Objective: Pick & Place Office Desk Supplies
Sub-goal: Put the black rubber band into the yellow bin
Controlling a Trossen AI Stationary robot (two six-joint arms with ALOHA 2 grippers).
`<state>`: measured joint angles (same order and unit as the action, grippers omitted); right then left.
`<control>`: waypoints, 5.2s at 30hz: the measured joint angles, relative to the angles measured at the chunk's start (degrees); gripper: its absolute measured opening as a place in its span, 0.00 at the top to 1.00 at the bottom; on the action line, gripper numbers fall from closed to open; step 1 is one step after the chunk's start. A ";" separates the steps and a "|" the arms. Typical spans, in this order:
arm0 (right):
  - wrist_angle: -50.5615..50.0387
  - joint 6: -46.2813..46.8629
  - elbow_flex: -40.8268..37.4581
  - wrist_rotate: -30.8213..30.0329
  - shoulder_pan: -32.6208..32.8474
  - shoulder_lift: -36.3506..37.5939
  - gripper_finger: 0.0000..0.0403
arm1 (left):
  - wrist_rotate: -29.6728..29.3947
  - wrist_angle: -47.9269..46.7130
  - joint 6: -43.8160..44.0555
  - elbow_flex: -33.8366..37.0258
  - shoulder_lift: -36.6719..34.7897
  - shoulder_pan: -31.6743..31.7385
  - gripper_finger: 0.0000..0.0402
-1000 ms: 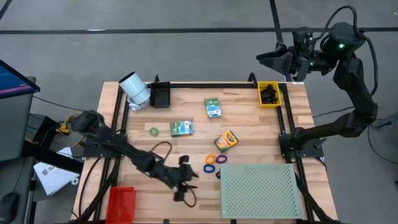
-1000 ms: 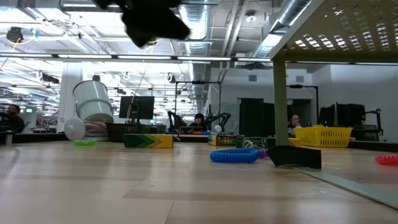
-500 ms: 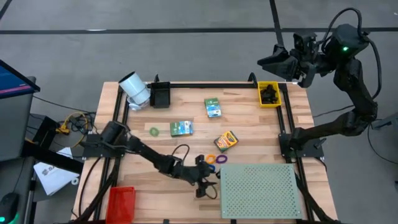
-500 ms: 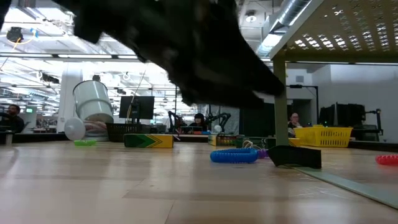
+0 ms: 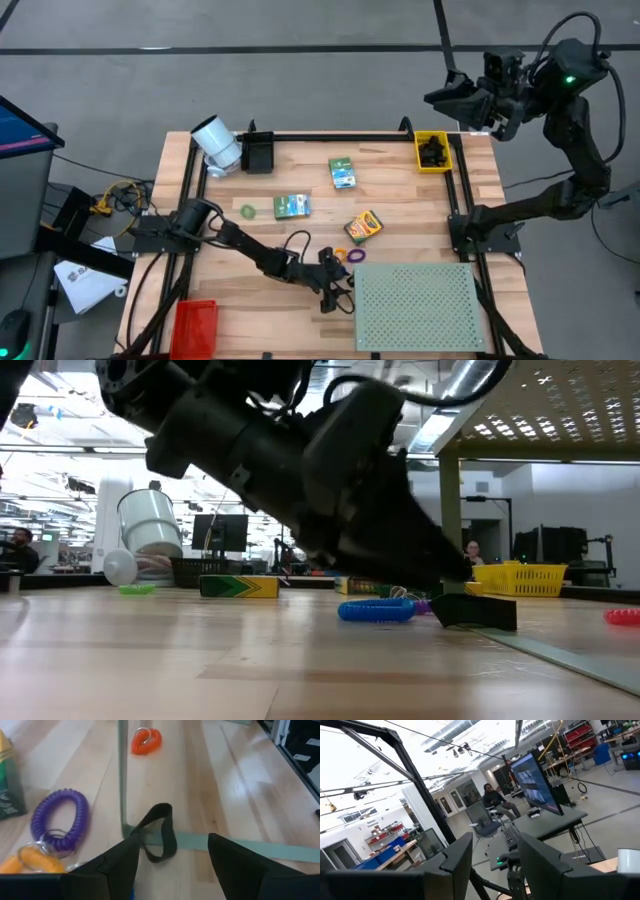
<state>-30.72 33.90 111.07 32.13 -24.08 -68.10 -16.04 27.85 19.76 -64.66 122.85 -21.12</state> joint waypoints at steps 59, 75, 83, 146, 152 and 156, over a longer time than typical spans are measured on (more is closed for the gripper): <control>-15.31 -25.92 -0.02 -13.96 15.04 -6.06 0.62 | -7.18 -31.19 -0.18 -0.11 -44.74 6.01 1.00; -10.83 -42.64 -0.05 -38.28 28.46 -17.00 0.40 | 8.52 -12.59 -2.88 -0.15 -52.02 16.58 1.00; -5.16 -42.33 -0.07 -41.27 30.16 -18.82 0.37 | 10.09 -10.99 -2.87 -0.15 -51.98 18.38 1.00; 2.52 -34.35 -0.02 -47.05 28.76 -21.40 0.48 | 12.58 -9.77 -3.01 -0.17 -55.24 21.20 1.00; 1.10 -34.38 -0.02 -45.22 28.83 -21.40 0.69 | 12.60 -9.66 -2.99 -0.17 -55.26 21.20 1.00; 0.94 -34.48 -0.02 -45.08 28.78 -21.38 0.85 | 12.62 -9.62 -2.99 -0.17 -55.26 21.20 1.00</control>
<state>-29.78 -0.59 111.04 -12.95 4.70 -89.47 -3.42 18.23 16.78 -64.84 67.59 0.08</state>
